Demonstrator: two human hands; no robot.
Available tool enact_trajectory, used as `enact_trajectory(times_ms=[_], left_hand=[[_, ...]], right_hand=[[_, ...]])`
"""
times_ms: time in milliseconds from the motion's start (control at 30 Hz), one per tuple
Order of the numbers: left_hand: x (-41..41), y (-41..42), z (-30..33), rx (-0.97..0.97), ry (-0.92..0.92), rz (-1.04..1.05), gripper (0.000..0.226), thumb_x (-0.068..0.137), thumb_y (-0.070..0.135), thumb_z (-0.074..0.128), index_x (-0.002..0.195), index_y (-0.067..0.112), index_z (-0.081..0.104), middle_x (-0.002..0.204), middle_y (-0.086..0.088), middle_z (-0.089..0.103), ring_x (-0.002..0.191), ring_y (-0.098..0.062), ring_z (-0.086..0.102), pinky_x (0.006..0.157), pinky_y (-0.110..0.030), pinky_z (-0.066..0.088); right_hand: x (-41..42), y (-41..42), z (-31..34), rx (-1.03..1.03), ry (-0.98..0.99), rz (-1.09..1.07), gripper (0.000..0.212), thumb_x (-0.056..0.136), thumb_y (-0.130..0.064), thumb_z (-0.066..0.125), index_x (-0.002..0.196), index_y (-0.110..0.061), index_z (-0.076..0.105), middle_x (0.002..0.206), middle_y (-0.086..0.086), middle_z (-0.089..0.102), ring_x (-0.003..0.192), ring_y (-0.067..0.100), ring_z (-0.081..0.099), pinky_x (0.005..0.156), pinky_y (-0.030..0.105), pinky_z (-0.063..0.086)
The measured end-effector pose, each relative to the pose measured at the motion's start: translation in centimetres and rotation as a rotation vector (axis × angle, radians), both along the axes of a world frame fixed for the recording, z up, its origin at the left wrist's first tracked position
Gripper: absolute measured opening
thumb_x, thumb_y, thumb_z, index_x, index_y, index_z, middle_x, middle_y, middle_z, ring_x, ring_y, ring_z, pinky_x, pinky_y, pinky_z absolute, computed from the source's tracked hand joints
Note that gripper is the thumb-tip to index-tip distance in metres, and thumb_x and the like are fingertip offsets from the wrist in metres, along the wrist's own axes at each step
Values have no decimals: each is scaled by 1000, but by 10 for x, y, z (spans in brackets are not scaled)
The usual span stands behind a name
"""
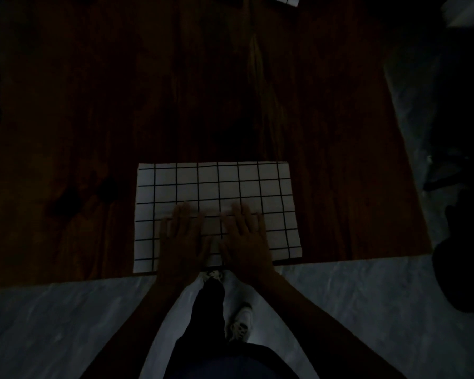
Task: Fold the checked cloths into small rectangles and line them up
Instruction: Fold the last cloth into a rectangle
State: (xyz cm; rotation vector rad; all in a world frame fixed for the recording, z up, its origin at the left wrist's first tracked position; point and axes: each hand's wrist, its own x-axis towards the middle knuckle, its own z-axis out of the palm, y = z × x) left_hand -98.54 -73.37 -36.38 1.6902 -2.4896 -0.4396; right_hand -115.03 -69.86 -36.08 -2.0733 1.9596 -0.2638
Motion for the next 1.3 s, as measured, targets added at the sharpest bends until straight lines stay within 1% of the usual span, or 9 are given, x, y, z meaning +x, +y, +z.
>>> enact_trajectory(times_ms=[67, 167, 433, 567, 733, 867, 1067, 1167, 1300], left_hand=[[-5, 0, -5, -13, -3, -60, 60, 93, 43, 33, 145, 13, 28, 153, -19, 19, 143, -32, 10, 115, -48, 5], [2, -1, -11, 39, -60, -41, 60, 95, 48, 24, 147, 18, 26, 155, -17, 15, 145, -29, 6, 117, -46, 4], [38, -7, -2, 61, -57, 87, 66, 90, 49, 32, 149, 21, 19, 156, -15, 8, 144, -25, -1, 115, -49, 3], [11, -4, 8, 25, -83, -11, 68, 83, 45, 38, 142, 13, 30, 152, -19, 22, 142, -33, 13, 114, -54, 7], [-14, 0, -7, 37, -119, -68, 72, 87, 51, 38, 145, 10, 23, 151, -21, 25, 142, -30, 11, 115, -44, 4], [30, 2, -9, 37, -73, 46, 63, 94, 48, 24, 148, 16, 21, 155, -17, 15, 144, -29, 9, 116, -43, 4], [50, 3, -5, 34, -115, 127, 69, 91, 54, 27, 149, 18, 20, 156, -18, 9, 145, -29, 3, 116, -49, 1], [44, 0, 3, -9, -126, 82, 68, 88, 48, 34, 148, 16, 23, 155, -17, 10, 144, -31, 4, 114, -53, -2], [2, -9, 7, -7, -39, 20, 64, 88, 39, 33, 145, 12, 24, 154, -19, 16, 143, -32, 12, 113, -51, 5]], right_hand=[[10, -8, -2, 13, -57, 19, 60, 100, -50, 16, 144, -13, 34, 153, 17, 25, 143, 31, 13, 116, 47, 5], [6, -9, -9, 69, -25, 13, 54, 99, -46, 24, 146, -19, 25, 155, 15, 22, 144, 30, 13, 117, 48, 11], [-68, 22, -4, 118, 75, -170, 62, 97, -49, 23, 151, -18, 19, 158, 12, 6, 147, 27, 1, 118, 44, 6], [-36, 9, 5, 69, 46, -120, 59, 93, -41, 35, 144, -11, 33, 154, 15, 24, 143, 32, 16, 115, 48, 7], [22, -17, -6, 73, -32, 83, 65, 87, -45, 41, 138, -5, 36, 142, 21, 43, 134, 40, 37, 113, 45, 13], [-24, -1, -12, 61, 22, -67, 55, 96, -41, 32, 146, -17, 30, 154, 14, 23, 144, 29, 14, 118, 43, 10], [-77, 13, -4, 119, 96, -156, 62, 96, -51, 18, 151, -22, 16, 158, 10, 7, 146, 24, -3, 116, 32, -14], [-57, 13, 3, 58, 84, -232, 63, 95, -46, 24, 148, -13, 22, 156, 16, 17, 145, 31, 8, 117, 45, -5], [6, -9, 0, 24, 36, -41, 59, 98, -42, 23, 143, -4, 28, 150, 21, 29, 141, 36, 22, 114, 50, 8]])
